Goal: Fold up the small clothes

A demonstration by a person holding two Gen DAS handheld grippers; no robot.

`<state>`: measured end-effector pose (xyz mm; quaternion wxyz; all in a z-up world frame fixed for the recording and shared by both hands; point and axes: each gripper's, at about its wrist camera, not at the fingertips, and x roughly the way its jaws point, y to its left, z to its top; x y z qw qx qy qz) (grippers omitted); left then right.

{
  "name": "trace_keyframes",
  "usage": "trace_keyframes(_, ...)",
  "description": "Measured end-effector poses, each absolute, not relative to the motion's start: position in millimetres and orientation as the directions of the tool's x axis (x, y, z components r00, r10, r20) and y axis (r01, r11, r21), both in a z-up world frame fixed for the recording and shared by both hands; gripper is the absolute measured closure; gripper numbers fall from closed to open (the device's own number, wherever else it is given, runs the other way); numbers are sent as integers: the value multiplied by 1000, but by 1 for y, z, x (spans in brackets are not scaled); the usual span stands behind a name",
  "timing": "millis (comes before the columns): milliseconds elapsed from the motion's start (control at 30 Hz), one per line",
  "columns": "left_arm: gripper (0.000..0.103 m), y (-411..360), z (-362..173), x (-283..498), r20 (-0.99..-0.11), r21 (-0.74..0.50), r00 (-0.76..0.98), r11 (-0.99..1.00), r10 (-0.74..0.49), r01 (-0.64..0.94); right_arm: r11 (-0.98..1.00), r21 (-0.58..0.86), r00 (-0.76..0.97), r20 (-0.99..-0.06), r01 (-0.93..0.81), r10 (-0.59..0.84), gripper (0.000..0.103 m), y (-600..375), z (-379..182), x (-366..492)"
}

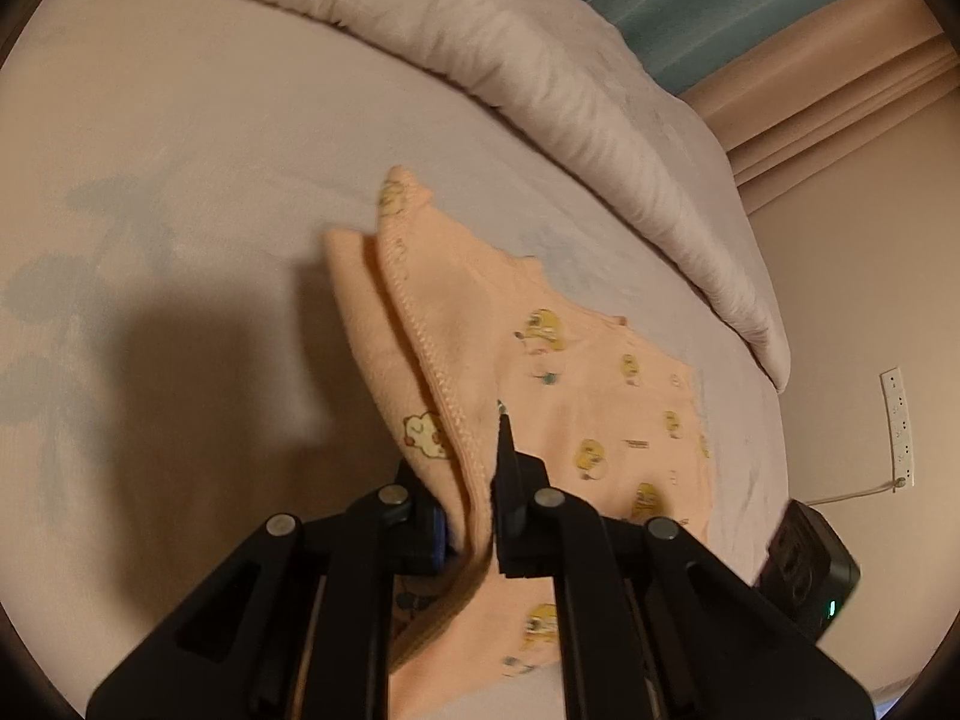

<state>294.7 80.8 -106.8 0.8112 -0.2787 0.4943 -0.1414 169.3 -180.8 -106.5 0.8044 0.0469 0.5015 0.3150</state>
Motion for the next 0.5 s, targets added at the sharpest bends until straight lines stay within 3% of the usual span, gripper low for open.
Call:
trace_keyframes(133, 94, 50, -84, 295, -705, -596, 464, 802, -536, 20, 748, 579, 341, -666, -324, 663, 94, -222, -102, 185)
trace_keyframes(300, 92, -17, -63, 304, -723, -557, 422, 823, -547, 112, 499, 862, 383, -434, -88, 816, 72, -283, -121, 212)
trace_keyframes(333, 92, -30, -61, 306, -731, -543, 416, 830, -541, 125, 454, 888, 398, -394, -65, 828, 70, -290, -124, 213)
trace_keyframes(400, 92, -63, -60, 311, -749, -514, 395, 843, -532, 161, 359, 933, 422, -321, -12, 848, 56, -312, -130, 220)
trace_keyframes(500, 90, -108, -69, 319, -762, -509, 347, 837, -547, 203, 260, 965, 439, -249, 37, 863, 51, -336, -138, 225)
